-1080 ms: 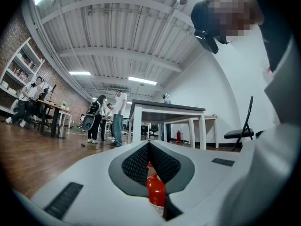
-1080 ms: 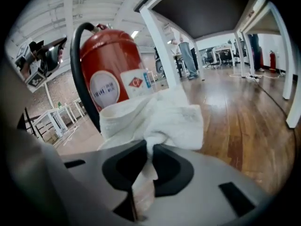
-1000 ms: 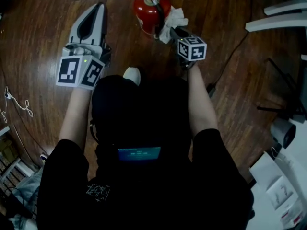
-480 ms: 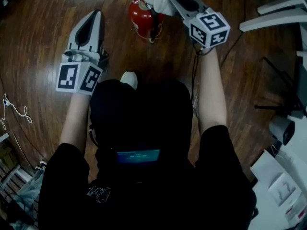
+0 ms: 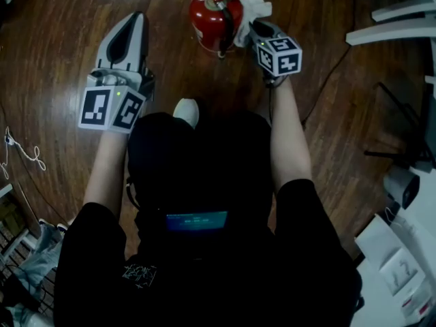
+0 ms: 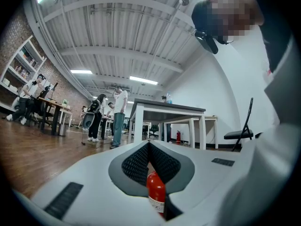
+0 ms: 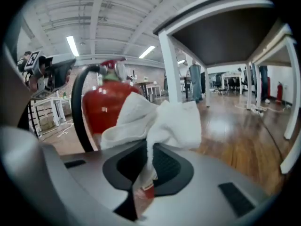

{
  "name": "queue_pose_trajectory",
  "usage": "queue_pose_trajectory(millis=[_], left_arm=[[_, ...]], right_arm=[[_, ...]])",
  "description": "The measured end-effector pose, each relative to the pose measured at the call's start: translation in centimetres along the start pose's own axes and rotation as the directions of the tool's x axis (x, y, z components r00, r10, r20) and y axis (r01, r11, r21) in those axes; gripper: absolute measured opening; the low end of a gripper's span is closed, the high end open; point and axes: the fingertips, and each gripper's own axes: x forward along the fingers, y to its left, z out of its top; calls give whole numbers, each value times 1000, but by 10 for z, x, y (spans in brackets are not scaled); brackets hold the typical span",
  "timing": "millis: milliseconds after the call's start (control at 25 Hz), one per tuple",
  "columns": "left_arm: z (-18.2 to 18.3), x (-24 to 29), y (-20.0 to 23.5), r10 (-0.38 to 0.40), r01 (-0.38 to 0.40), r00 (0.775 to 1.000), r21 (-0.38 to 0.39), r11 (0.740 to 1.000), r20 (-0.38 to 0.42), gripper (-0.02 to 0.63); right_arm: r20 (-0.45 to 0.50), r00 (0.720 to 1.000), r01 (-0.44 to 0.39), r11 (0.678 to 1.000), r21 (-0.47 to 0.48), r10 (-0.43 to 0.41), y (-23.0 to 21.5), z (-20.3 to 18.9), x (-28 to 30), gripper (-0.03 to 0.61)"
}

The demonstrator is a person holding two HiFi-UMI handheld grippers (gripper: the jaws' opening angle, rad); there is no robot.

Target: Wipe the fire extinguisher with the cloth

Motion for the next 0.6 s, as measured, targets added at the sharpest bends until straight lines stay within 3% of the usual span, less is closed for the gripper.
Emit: queue_pose_trajectory(millis=[120, 240, 440, 600], left_arm=[[-5, 1, 0, -2, 2, 1000, 0, 1000, -8, 2], [-12, 1, 3, -3, 2, 1000, -2, 1000, -24, 2], [-14, 1, 4, 2, -2, 1000, -8, 1000, -21, 2], [-7, 0, 0, 4, -4, 1000, -9, 1000, -14, 2]], right_arm=[[-86, 996, -12, 995, 97, 20, 7, -61, 13, 51], [-137, 990, -25, 988, 151, 46, 21, -95, 22, 51], [-210, 973, -55, 983, 176, 92, 37, -118, 27, 51], [-198, 977, -48, 985, 165, 80, 37, -111, 15, 51]])
